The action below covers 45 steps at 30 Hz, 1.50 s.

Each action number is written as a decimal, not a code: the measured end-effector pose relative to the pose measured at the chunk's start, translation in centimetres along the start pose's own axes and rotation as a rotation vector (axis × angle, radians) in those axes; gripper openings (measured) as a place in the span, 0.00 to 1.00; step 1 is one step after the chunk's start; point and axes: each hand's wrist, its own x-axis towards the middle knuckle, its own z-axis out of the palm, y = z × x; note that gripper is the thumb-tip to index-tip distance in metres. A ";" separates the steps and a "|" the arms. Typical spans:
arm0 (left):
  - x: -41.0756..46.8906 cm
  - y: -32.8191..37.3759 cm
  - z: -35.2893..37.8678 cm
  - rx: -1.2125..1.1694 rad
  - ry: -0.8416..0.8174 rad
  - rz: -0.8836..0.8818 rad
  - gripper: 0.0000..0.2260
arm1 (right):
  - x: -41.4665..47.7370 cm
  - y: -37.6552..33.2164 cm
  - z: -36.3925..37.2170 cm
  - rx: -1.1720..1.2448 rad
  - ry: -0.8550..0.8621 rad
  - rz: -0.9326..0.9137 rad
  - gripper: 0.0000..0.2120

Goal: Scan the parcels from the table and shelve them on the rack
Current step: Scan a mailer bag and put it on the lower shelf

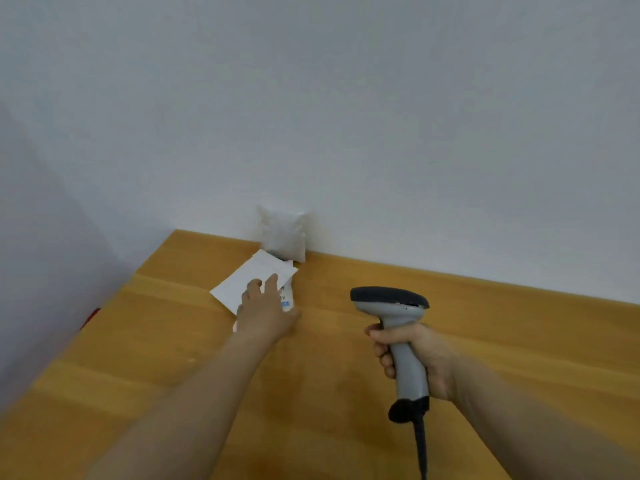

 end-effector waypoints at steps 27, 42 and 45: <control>13.2 -0.6 -1.6 0.553 -0.084 0.307 0.26 | 11.4 -2.3 -0.4 -0.014 0.031 0.151 0.04; 9.6 -3.5 5.4 0.004 -0.304 -0.065 0.38 | 10.1 -0.1 -2.4 -0.015 0.091 0.150 0.03; 5.5 -1.9 7.1 0.099 -0.337 0.013 0.36 | 8.1 0.3 -3.0 -0.016 0.095 0.146 0.03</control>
